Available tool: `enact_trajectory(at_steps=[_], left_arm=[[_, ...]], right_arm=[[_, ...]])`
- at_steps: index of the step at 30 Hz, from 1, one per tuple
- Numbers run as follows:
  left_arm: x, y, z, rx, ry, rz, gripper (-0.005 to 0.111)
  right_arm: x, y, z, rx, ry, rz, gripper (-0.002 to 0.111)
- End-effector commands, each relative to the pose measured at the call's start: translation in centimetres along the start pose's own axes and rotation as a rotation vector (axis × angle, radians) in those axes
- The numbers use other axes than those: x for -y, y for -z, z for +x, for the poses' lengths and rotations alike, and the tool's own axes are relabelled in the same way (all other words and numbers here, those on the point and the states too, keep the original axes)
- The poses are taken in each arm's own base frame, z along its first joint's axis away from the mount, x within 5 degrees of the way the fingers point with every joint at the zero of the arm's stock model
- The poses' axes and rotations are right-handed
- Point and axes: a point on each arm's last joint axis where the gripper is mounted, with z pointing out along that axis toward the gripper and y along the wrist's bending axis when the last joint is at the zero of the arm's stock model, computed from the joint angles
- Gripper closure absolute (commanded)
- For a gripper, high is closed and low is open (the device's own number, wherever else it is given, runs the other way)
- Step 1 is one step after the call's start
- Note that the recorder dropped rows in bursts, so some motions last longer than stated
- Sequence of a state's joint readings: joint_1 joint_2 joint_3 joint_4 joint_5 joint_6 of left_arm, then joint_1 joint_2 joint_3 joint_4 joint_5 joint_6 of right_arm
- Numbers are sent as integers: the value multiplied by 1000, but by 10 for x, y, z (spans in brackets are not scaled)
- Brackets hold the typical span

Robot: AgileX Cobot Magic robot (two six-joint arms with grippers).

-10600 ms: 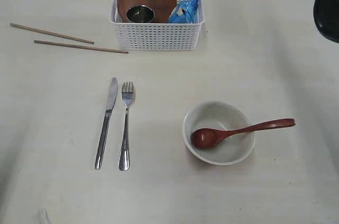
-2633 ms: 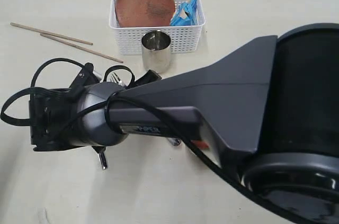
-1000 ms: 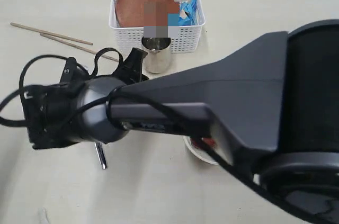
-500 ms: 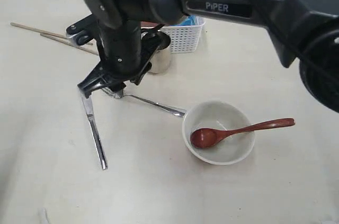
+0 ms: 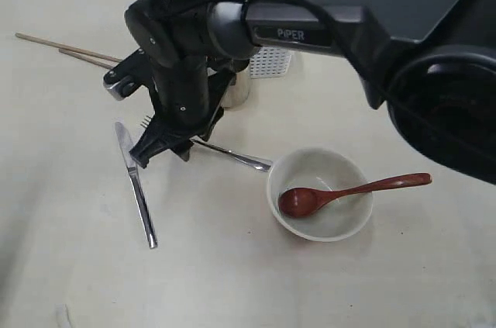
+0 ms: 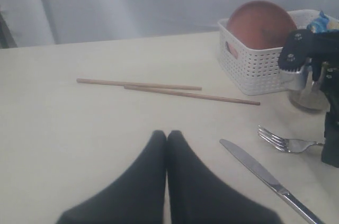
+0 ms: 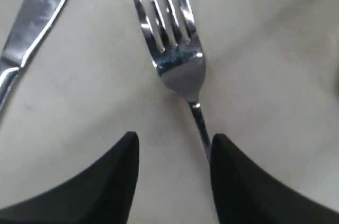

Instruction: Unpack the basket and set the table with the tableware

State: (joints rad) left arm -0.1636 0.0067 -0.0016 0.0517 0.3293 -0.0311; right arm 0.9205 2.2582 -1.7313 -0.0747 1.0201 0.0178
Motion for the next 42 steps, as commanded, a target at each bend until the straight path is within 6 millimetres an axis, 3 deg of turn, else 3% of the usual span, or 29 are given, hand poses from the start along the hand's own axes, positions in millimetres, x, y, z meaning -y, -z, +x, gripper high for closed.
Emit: enact_trajectory(at_steps=[1,7,9,14,19,26,31,36,42], left_arm=[[0,0,0,13,2,-2,107],[0,0,0,13,2,-2,107],[0,0,0,13,2,-2,107],[0,0,0,13,2,-2,107],[0,0,0,13,2,-2,107],[0,0,0,13,2,-2,107],[0,0,0,13,2,-2,107],[0,0,0,13,2,-2,107],[0,0,0,13,2,-2,107]], right_arm=[[5,-6,-1,-9,57,63,66],[8,-15,-1,-18,97,91,66],[7,-18,-1,-23,97,89,71],[1,-21,1,-44,79,41,109],[-4,-15,1,-37,23,-6,109],[-10,17,4,-19,-256,-89,109],[-9,29,18,-33,-417,-86,109],[-22,29,42,-72,-515,-132,109],[-38,27,58,30,-672,-202,109]])
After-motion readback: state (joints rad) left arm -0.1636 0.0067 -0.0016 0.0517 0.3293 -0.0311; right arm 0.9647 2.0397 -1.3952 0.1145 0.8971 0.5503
